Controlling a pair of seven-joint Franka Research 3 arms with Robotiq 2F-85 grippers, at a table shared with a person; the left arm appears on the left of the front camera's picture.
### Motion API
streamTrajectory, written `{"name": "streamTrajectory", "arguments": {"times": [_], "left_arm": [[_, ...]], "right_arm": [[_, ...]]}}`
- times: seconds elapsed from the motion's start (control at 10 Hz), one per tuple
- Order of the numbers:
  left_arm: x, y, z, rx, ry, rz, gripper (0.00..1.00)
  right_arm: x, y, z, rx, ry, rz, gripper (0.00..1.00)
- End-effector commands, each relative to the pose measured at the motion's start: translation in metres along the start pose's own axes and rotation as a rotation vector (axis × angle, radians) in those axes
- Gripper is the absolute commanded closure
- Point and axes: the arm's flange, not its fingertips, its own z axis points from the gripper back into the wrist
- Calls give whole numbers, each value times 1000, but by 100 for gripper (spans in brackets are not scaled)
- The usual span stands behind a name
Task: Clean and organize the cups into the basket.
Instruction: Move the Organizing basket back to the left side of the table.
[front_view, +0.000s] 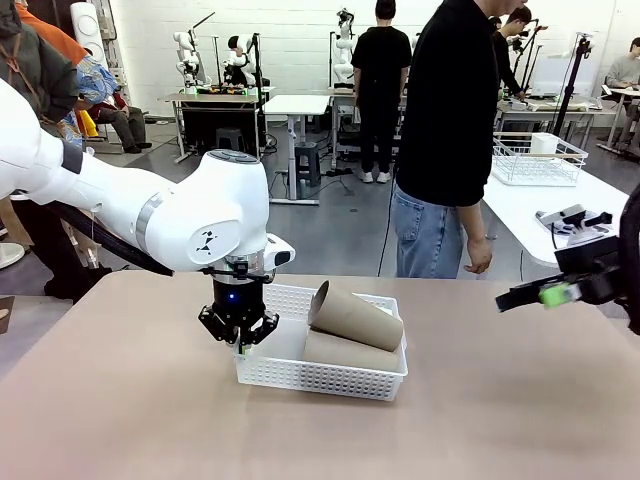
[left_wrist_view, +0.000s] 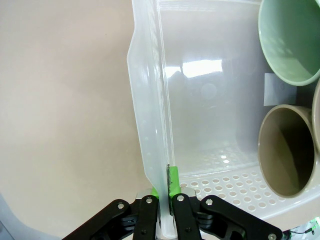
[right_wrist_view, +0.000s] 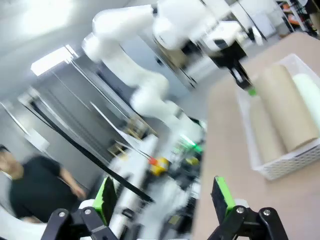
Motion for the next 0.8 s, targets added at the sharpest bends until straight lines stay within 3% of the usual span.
{"name": "streamTrajectory", "arguments": {"times": [0.0,0.4,0.7], "left_arm": [[-2,-1,1,4,-3,-1,100],[-2,-1,1,4,-3,-1,100],[-2,-1,1,4,-3,-1,100]], "right_arm": [[1,17,25,46,-430,-321,0],[-77,48,69,-204,-665,-470,0],[-125,75,88,-261,-725,-568,0]]}}
